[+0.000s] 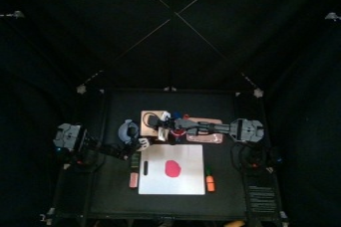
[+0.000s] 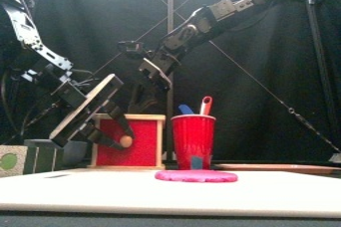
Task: Get the cutter from the drawer then cut the dough then place the extra dough in the bowl
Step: Open the drawer
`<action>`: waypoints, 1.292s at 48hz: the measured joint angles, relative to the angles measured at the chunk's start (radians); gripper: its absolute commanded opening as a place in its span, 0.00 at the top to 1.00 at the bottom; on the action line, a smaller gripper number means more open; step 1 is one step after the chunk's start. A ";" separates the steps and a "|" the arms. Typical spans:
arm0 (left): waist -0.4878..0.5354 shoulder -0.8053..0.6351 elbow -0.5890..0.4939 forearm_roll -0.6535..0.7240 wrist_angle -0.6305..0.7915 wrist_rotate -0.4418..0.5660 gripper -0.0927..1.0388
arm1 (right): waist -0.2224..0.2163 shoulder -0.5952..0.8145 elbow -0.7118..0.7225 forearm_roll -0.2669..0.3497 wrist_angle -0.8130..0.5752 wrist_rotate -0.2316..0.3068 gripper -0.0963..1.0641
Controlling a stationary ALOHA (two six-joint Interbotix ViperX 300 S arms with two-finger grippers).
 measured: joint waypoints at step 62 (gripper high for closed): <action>-0.095 -0.008 0.005 -0.009 0.002 0.005 0.39 | -0.002 0.006 -0.005 -0.005 0.005 0.003 0.88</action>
